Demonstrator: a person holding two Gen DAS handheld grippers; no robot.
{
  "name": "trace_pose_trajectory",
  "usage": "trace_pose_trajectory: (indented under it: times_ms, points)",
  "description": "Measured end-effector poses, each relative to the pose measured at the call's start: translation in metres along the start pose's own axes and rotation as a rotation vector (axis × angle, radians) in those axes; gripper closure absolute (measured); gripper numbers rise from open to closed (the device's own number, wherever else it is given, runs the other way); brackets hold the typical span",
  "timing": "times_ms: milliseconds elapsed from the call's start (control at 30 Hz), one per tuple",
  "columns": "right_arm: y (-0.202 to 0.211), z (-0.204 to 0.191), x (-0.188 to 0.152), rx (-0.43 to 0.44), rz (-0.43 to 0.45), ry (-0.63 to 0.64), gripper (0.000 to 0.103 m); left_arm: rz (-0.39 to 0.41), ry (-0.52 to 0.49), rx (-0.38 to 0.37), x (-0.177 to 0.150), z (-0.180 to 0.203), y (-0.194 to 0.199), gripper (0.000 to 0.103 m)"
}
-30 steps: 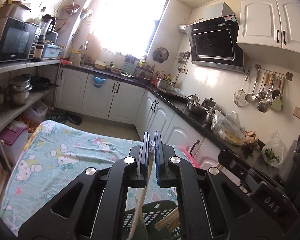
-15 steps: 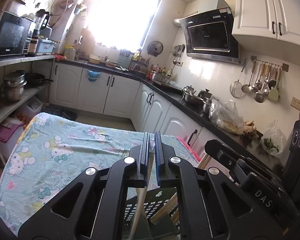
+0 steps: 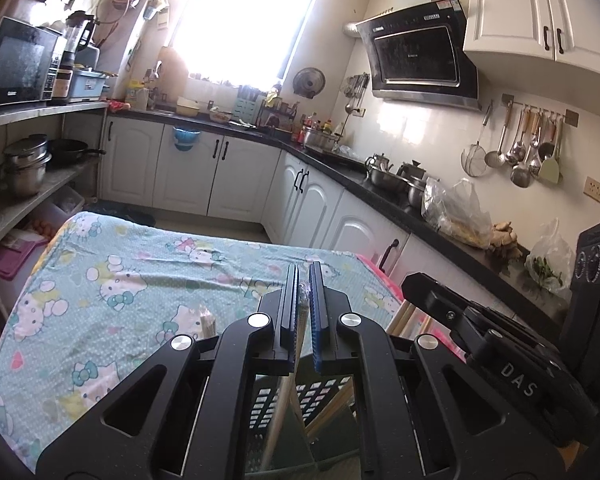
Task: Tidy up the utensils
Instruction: 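Lower both held chopsticks into the caddy slots, then open both tools and withdraw them from the caddy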
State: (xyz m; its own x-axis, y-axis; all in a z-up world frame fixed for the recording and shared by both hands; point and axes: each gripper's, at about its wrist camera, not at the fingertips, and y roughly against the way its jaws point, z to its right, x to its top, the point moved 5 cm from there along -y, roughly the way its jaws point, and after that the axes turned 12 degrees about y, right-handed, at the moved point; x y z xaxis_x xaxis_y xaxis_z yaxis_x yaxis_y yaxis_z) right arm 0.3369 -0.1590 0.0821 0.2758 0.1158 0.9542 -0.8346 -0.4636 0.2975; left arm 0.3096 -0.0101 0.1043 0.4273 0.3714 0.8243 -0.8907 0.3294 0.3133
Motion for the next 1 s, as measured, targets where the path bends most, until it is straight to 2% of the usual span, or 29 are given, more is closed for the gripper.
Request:
trace_pose_trajectory:
  times_ms: [233,567,700,867,1000]
  points:
    - [-0.007,0.008,-0.017,0.036,-0.061,-0.052,0.097,-0.022,0.012,0.020,-0.006,-0.004,0.001,0.100]
    - [0.000,0.011,-0.024,0.054,-0.078,-0.075,0.097,-0.068,0.034,0.066,-0.014,-0.013,0.005,0.100]
    - [0.006,0.010,-0.025,0.056,-0.084,-0.074,0.087,-0.076,0.054,0.068,-0.017,-0.018,0.009,0.100]
    - [0.012,0.011,-0.026,0.049,-0.084,-0.077,0.084,-0.082,0.061,0.073,-0.016,-0.022,0.015,0.099]
    - [0.017,0.013,-0.031,0.038,-0.100,-0.080,0.081,-0.100,0.075,0.071,-0.018,-0.027,0.018,0.089]
